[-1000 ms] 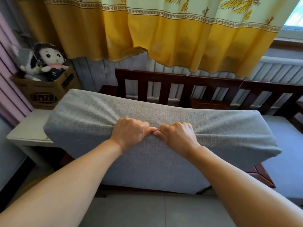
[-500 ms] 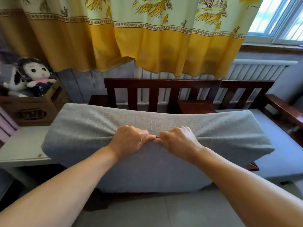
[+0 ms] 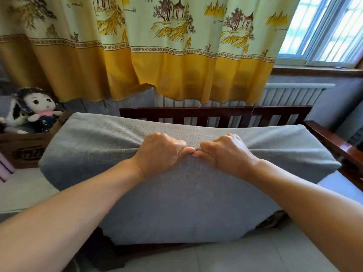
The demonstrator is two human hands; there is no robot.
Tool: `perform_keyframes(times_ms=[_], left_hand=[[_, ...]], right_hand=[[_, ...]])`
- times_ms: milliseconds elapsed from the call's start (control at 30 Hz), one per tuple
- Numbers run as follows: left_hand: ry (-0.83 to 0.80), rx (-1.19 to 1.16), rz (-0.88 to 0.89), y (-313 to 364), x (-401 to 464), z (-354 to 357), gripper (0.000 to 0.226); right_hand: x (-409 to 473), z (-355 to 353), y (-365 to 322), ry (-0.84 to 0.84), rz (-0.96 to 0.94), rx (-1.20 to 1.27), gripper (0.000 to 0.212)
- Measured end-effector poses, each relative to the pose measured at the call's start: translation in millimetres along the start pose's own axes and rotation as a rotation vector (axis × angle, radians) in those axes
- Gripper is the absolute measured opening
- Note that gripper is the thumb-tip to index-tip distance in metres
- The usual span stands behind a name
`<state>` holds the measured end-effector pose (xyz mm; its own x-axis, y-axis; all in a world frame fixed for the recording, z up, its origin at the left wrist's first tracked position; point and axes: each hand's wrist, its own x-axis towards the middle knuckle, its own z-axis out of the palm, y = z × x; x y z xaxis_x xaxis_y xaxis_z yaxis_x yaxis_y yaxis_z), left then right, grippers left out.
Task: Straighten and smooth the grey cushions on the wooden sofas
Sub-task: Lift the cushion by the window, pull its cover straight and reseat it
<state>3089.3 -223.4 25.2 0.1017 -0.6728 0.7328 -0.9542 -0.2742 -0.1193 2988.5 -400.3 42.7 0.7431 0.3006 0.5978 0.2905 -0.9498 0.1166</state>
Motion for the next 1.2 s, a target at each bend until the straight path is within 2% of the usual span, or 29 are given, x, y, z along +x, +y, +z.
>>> perform_keyframes(times_ms=[167, 367, 533, 733, 867, 933, 1100, 1200], left_hand=[[0.014, 0.010, 0.009, -14, 26, -17, 0.064], [0.016, -0.001, -0.005, -34, 72, -37, 0.071], [0.058, 0.040, 0.043, -48, 118, -49, 0.057], [0.037, 0.088, 0.031, -81, 159, -35, 0.074], [0.040, 0.171, 0.012, -106, 211, -30, 0.076], [0.005, 0.206, -0.007, -112, 238, -27, 0.069], [0.015, 0.242, -0.010, -126, 277, -10, 0.045], [0.016, 0.231, 0.003, -136, 294, -8, 0.055]], right_hand=[[27, -20, 10, 0.004, -0.052, -0.003, 0.047], [68, -51, 32, -0.079, -0.032, 0.024, 0.052], [93, -77, 54, -0.006, -0.046, -0.051, 0.041], [130, -73, 102, -0.057, -0.079, -0.104, 0.049], [166, -79, 146, 0.040, -0.102, -0.116, 0.044], [178, -84, 169, 0.077, -0.099, -0.118, 0.039], [196, -74, 218, 0.170, -0.152, -0.105, 0.049], [209, -74, 236, 0.243, -0.198, -0.100, 0.044]])
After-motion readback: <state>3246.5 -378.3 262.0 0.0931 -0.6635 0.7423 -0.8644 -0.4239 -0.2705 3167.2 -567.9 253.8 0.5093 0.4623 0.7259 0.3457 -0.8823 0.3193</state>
